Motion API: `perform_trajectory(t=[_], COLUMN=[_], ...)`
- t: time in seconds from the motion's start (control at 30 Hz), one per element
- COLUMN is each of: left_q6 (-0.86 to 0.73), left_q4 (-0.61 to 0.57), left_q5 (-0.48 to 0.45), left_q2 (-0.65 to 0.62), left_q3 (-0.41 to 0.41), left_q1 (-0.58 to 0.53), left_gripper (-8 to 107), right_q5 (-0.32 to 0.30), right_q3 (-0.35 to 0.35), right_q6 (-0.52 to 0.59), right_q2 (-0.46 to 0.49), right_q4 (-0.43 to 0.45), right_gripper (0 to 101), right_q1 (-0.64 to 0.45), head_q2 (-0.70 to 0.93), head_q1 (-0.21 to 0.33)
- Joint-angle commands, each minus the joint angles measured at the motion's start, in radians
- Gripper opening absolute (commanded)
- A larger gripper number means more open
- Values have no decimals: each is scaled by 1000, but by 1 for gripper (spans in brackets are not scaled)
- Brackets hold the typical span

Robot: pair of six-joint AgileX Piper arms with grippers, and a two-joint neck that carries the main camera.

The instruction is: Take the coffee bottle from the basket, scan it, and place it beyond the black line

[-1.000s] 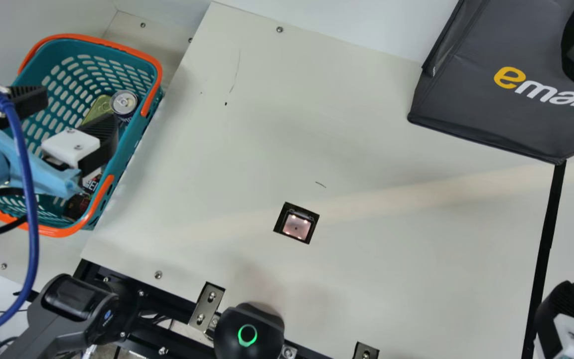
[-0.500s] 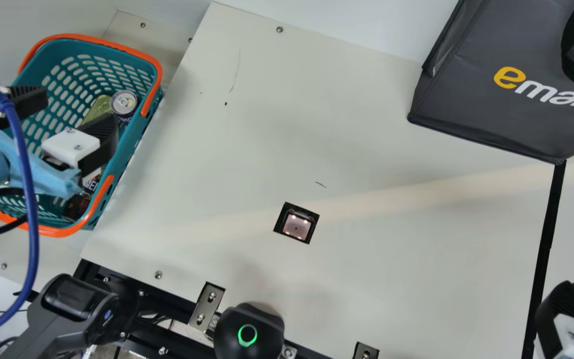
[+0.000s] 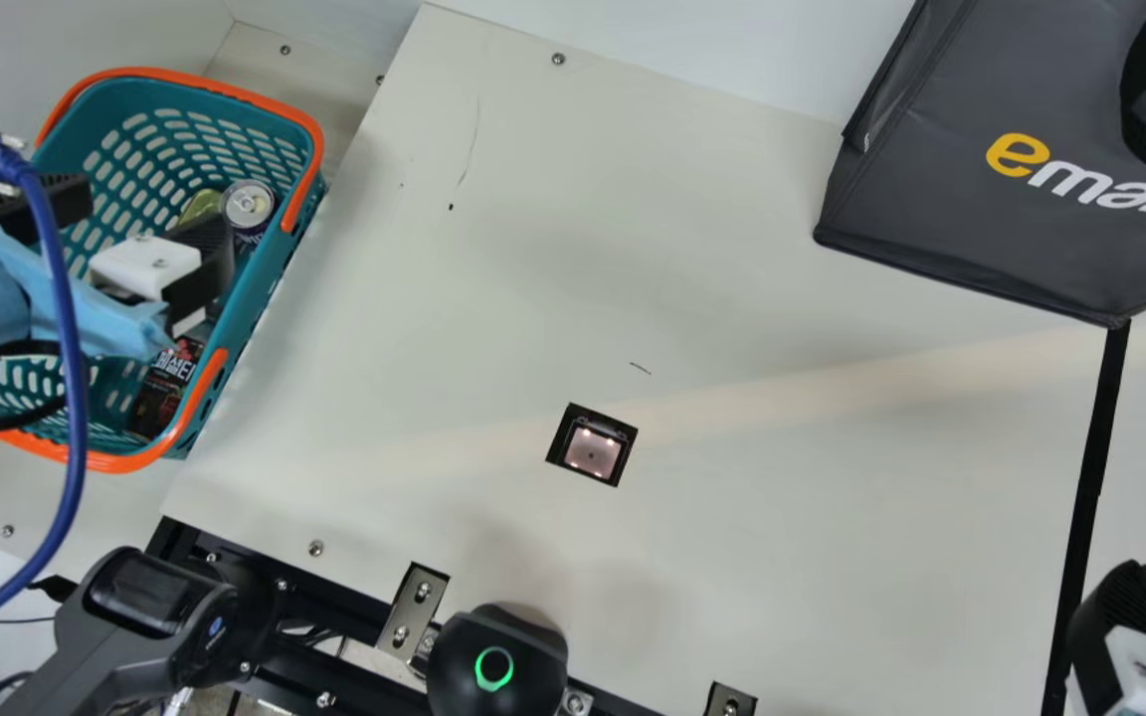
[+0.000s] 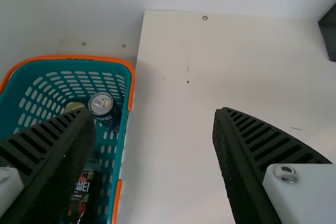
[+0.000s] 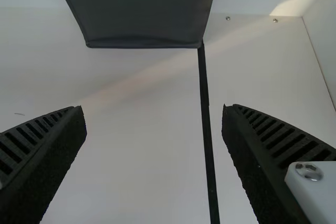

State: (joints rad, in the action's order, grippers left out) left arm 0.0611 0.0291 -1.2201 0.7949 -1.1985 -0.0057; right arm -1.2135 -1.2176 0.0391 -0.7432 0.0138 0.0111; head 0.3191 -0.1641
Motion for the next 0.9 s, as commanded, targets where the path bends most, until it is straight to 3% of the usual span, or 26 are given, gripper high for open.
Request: perform_trajectory(t=[0.0, 0.33, 0.87], left_q6=[7, -17, -226], left_q4=[7, 18, -121], left_q5=[0, 18, 96], left_q2=[4, 18, 89], left_q3=[3, 21, 60], left_q1=[7, 129, 508], left_gripper=[90, 90, 90], right_q5=[0, 0, 0], right_q3=[0, 0, 0], right_q6=[0, 0, 0], right_q2=[0, 0, 0], right_q4=[0, 0, 0], right_gripper=[91, 91, 91], right_q1=[0, 0, 0], head_q2=[2, 2, 2], head_q1=[26, 26, 26])
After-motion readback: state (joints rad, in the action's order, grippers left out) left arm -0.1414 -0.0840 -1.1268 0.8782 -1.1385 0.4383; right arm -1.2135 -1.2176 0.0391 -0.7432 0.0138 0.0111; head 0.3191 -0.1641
